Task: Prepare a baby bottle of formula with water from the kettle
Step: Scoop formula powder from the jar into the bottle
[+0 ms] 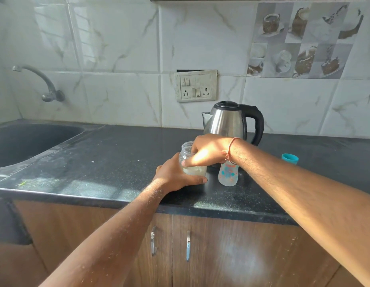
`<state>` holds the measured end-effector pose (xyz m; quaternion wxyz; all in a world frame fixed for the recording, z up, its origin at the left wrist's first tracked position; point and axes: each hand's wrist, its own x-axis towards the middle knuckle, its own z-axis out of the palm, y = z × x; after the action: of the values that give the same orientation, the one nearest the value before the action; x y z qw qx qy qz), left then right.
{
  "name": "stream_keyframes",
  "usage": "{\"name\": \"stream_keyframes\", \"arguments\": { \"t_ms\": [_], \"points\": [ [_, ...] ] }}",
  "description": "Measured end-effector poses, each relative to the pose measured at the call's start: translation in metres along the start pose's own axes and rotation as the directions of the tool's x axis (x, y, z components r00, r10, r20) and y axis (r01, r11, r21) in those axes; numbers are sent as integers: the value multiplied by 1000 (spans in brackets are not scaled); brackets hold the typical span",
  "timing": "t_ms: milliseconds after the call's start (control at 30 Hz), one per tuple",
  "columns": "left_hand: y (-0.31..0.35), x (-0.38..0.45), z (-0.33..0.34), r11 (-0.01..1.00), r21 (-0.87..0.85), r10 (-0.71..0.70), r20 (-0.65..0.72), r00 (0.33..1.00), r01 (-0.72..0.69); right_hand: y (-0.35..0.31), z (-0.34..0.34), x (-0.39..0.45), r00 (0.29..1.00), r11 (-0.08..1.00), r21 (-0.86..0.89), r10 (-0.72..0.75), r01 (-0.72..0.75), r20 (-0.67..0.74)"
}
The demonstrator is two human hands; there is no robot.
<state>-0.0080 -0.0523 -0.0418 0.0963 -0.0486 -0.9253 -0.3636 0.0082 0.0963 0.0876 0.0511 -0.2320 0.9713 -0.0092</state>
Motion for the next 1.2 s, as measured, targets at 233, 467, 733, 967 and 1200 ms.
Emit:
{"name": "stream_keyframes", "arguments": {
  "t_ms": [233, 467, 733, 967, 1200],
  "points": [
    [-2, -1, 1, 999, -33, -23, -11, 1000, 23, 13, -8, 13, 990, 996, 89, -4, 17, -143],
    [-3, 1, 2, 997, -71, -22, -37, 999, 20, 30, 0, 17, 910, 977, 165, -58, 136, -410],
    [-9, 6, 6, 995, -97, -18, -54, 998, 12, 39, 11, 12, 789, 937, 190, -125, 294, -601],
    [-12, 8, 7, 994, -109, -6, -65, 998, -2, 44, 7, 6, 829, 962, 88, -175, 260, -531],
    [-13, 8, 8, 992, -128, -7, -66, 998, -2, 45, 6, 1, 873, 970, 36, -199, 240, -446]
  ]
}}
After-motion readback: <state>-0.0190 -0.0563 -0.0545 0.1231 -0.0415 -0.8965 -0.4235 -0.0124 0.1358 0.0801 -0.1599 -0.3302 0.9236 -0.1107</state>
